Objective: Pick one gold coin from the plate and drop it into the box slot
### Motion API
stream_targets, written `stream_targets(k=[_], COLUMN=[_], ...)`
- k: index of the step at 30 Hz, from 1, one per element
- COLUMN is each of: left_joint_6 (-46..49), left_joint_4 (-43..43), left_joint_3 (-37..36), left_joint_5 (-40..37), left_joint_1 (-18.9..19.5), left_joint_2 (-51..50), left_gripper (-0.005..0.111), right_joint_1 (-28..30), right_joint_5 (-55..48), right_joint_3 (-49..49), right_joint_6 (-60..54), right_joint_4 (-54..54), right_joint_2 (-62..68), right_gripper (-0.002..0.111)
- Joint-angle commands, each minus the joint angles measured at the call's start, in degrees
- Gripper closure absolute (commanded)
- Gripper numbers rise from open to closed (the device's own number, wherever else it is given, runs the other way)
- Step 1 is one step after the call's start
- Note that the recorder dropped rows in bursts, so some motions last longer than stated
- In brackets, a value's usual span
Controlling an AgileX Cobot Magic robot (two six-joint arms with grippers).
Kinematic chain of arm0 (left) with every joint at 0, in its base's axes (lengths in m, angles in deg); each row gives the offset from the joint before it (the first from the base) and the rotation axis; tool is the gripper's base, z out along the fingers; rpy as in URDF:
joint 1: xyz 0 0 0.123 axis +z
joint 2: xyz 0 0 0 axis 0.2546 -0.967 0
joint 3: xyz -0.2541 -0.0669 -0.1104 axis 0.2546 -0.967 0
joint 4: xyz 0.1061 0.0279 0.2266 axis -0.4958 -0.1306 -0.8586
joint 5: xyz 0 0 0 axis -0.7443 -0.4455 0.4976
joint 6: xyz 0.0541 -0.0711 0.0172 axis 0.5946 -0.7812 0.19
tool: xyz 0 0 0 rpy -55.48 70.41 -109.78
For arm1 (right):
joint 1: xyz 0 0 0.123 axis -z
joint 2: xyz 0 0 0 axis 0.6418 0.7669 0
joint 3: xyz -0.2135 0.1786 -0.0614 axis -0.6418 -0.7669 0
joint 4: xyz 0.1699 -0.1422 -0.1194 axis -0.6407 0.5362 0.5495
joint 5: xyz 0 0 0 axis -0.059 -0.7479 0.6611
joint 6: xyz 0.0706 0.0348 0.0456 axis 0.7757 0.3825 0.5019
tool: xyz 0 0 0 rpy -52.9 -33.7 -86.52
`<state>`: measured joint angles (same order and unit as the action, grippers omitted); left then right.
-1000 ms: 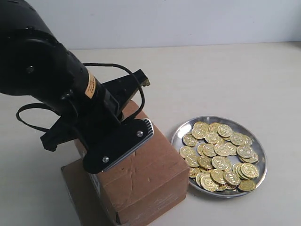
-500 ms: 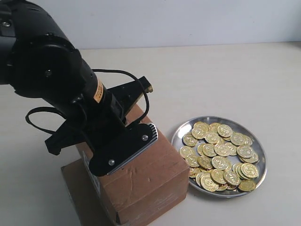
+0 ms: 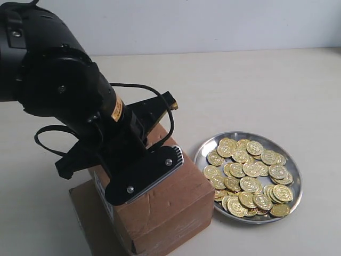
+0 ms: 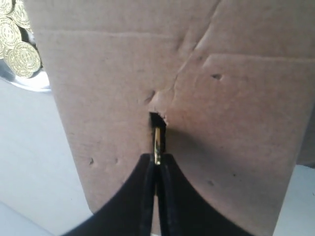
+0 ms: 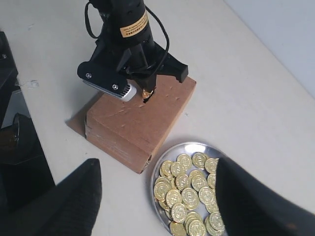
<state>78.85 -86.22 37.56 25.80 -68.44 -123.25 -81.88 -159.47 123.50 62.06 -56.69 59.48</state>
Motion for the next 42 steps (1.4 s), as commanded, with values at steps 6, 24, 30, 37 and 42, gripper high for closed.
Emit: stream_targets(k=[6, 24, 30, 37, 42], left_joint_6=[-0.1, -55.7, -63.7, -69.1, -70.3], left_joint_4=[0.6, 23.9, 38.0, 45.3, 46.0], left_joint_3=[0.4, -11.9, -33.1, -47.4, -55.6], left_joint_5=[0.3, 12.6, 29.8, 39.8, 39.6], left_joint_1=[-0.2, 20.4, 20.4, 20.4, 20.4], left_joint_2=[0.0, 38.7, 53.8, 69.4, 76.2], left_gripper=[0.063, 0.107, 0.107, 0.107, 0.107], right_joint_1=[0.1, 0.0, 0.0, 0.0, 0.0], right_joint_5=[0.4, 43.0, 66.7, 74.4, 76.5], right_joint_3=[-0.3, -25.6, -46.9, -58.6, -64.9], right_joint_6=[0.2, 48.1, 63.0, 63.0, 59.2], right_joint_4=[0.5, 36.6, 36.4, 34.0, 34.0], right_joint_2=[0.1, -29.3, -33.5, -33.5, -33.8], right_gripper=[0.045, 0.108, 0.108, 0.108, 0.108])
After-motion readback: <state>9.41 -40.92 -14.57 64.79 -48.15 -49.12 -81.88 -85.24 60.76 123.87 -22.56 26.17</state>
